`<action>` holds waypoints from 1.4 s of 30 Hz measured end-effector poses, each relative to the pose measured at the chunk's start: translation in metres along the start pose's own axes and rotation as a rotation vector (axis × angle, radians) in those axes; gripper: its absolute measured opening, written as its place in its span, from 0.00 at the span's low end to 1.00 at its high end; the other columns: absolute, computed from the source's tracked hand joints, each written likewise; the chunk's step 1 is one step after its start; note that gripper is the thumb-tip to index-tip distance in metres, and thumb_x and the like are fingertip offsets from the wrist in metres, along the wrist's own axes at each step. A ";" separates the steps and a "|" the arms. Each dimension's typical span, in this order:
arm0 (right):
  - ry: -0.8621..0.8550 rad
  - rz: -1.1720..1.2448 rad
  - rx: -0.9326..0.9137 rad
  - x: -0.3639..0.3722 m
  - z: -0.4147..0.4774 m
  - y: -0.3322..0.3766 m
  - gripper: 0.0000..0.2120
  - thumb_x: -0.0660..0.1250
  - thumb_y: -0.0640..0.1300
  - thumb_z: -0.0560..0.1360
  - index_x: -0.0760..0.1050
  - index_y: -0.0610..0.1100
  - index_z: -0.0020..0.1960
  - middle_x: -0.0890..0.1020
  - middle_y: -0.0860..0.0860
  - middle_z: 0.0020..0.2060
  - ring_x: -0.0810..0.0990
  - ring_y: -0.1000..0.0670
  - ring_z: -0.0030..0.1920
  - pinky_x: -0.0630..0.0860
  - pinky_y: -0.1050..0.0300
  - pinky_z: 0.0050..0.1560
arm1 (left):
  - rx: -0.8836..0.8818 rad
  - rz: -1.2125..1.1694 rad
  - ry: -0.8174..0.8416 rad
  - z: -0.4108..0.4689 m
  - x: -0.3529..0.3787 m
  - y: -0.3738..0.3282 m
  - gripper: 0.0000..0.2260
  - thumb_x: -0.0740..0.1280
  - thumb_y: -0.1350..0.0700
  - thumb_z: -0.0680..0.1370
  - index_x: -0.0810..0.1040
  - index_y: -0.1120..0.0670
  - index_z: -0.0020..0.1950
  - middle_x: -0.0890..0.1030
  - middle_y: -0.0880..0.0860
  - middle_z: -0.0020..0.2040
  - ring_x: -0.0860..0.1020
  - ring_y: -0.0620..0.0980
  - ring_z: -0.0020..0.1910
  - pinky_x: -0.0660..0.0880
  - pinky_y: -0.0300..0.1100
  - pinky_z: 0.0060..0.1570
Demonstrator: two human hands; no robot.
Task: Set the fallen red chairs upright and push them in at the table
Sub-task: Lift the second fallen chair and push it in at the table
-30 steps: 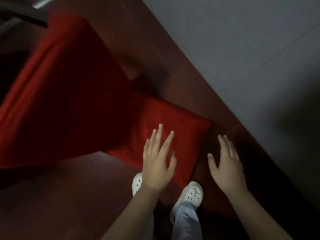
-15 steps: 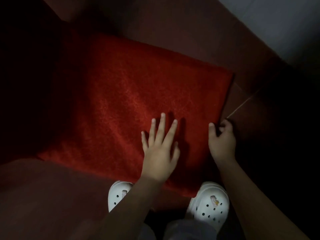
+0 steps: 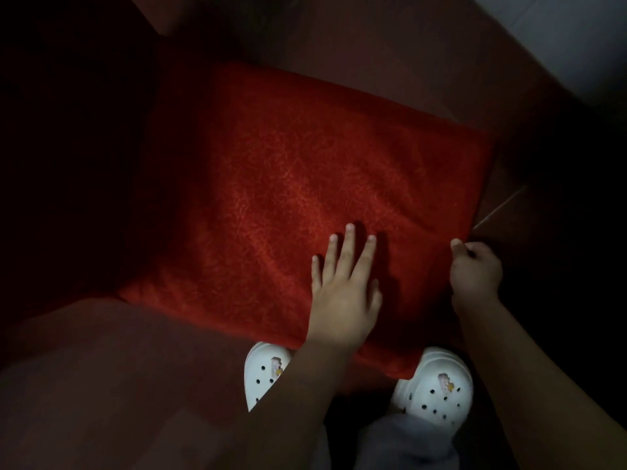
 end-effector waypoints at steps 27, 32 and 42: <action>0.309 0.082 -0.269 -0.152 -0.364 0.320 0.11 0.67 0.46 0.76 0.73 0.48 0.35 0.77 0.47 0.32 0.78 0.45 0.36 0.79 0.36 0.48 | -0.367 0.085 -0.215 -0.231 -0.313 -0.146 0.50 0.65 0.33 0.67 0.41 0.48 0.79 0.42 0.53 0.80 0.42 0.64 0.77 0.46 0.70 0.68; 0.364 0.107 -0.342 -0.150 -0.431 0.371 0.11 0.66 0.45 0.77 0.73 0.47 0.36 0.78 0.48 0.30 0.78 0.49 0.32 0.82 0.43 0.44 | -0.437 0.076 -0.290 -0.256 -0.381 -0.139 0.48 0.68 0.39 0.70 0.39 0.47 0.78 0.43 0.53 0.80 0.45 0.65 0.77 0.49 0.71 0.68; 0.545 0.152 -0.476 -0.129 -0.527 0.446 0.07 0.67 0.41 0.78 0.76 0.43 0.40 0.79 0.50 0.30 0.81 0.56 0.28 0.78 0.62 0.34 | -0.404 0.197 -0.360 -0.292 -0.493 -0.124 0.44 0.67 0.41 0.73 0.42 0.51 0.79 0.48 0.55 0.80 0.52 0.66 0.76 0.56 0.66 0.70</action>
Point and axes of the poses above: each hand's wrist, its own z-axis towards the middle knuckle, its own x-axis out of the palm, y = z × x, the point moved 10 cm from there along z, towards the middle knuckle
